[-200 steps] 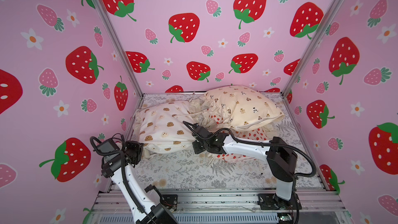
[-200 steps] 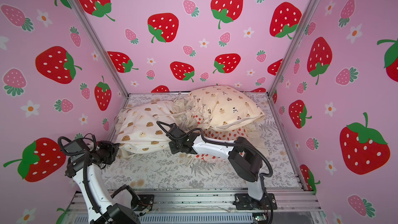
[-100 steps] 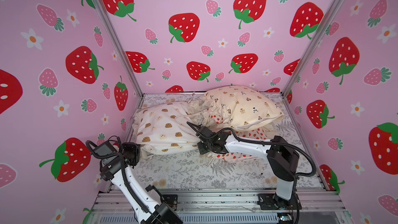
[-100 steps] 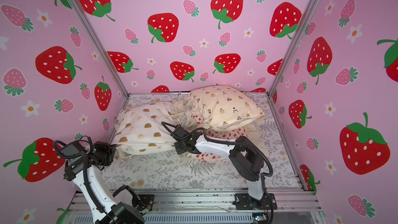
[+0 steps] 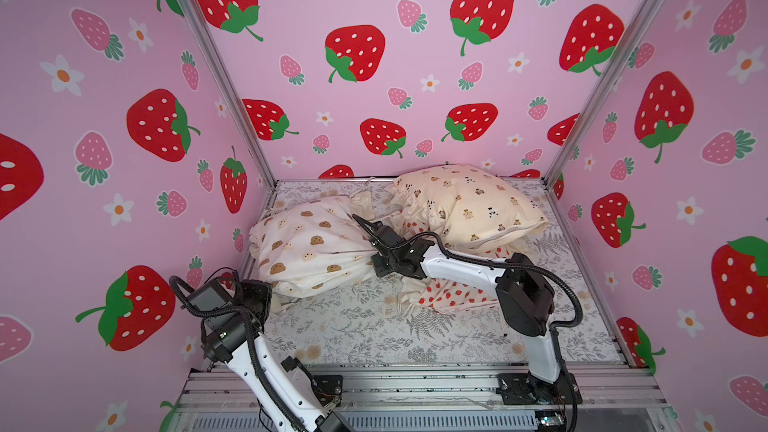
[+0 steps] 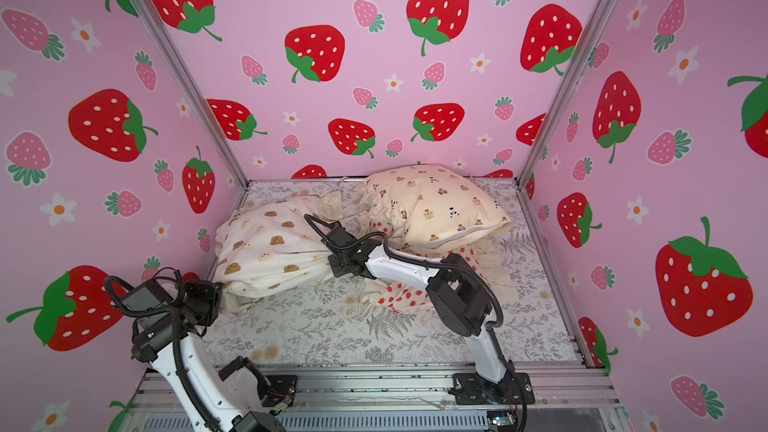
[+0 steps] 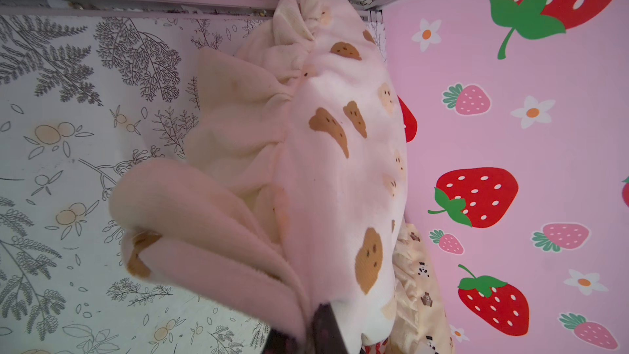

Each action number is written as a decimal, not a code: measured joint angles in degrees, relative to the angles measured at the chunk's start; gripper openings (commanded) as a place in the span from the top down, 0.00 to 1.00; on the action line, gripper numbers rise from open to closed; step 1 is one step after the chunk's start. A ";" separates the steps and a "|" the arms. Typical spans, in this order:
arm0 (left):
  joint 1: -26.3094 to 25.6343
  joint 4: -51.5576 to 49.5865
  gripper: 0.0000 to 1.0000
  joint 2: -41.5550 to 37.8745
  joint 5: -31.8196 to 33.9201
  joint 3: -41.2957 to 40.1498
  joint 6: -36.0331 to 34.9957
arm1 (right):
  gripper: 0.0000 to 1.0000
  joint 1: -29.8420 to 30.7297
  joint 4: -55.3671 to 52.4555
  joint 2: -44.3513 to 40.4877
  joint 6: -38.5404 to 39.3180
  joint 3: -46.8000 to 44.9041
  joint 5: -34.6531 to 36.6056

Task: Zip up pillowcases
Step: Place the pillowcase at the center of the board, then adjust the pillowcase on the pillowcase.

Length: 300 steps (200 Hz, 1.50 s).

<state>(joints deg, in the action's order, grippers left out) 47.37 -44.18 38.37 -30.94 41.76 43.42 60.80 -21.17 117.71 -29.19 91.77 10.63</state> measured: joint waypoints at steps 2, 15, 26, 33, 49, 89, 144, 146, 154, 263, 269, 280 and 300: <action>-0.20 0.00 0.69 0.00 0.20 0.00 -0.28 | 0.91 -0.07 -0.02 0.00 0.02 0.00 0.02; -1.57 0.15 0.58 -0.09 1.46 0.00 -0.81 | 0.87 -0.24 -0.13 -0.04 0.59 0.00 0.15; -2.86 0.13 0.52 -0.26 2.69 0.00 -0.98 | 0.85 -0.33 -0.13 -0.07 1.01 0.00 0.31; -3.91 0.04 0.49 -0.37 3.45 0.02 -1.22 | 0.82 -0.33 -0.13 -0.09 1.20 0.00 0.37; -5.95 -0.37 0.42 -0.57 5.35 0.09 -1.92 | 0.77 -0.33 -0.15 -0.42 1.70 -0.04 0.52; -7.89 -2.64 0.19 -0.66 8.72 2.47 -4.57 | 0.59 -0.52 -0.37 -3.19 2.64 -0.22 0.94; -10.01 -4.31 0.02 -2.21 13.55 8.37 -7.37 | 0.39 -1.68 -0.31 -9.20 3.85 -0.68 0.92; -10.14 -4.42 0.01 -2.19 13.73 8.66 -7.34 | 0.38 -1.73 -0.33 -9.38 4.02 -0.68 0.81; -10.62 -5.01 0.00 -2.16 14.21 9.75 -7.76 | 0.37 -1.86 -0.33 -10.05 3.89 -0.81 0.66; -21.53 -12.15 0.01 -4.22 13.88 19.10 -10.91 | 0.19 -3.78 -0.79 -21.88 3.98 -8.87 -0.15; -22.27 -12.41 0.01 -4.20 13.60 19.17 -10.86 | 0.19 -4.04 -0.85 -22.62 3.98 -9.31 -0.17; -23.58 -12.81 0.01 -4.22 13.27 19.17 -10.75 | 0.18 -4.50 -0.96 -23.78 3.96 -9.94 -0.26; -26.34 -12.87 0.01 -4.15 12.76 19.17 -10.54 | 0.17 -5.22 -1.29 -25.44 3.96 -10.64 -0.37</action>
<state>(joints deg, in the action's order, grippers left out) 21.04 -57.06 34.22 -18.17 60.93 32.88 55.57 -22.46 92.27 -25.23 81.12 10.26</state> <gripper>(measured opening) 0.993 0.827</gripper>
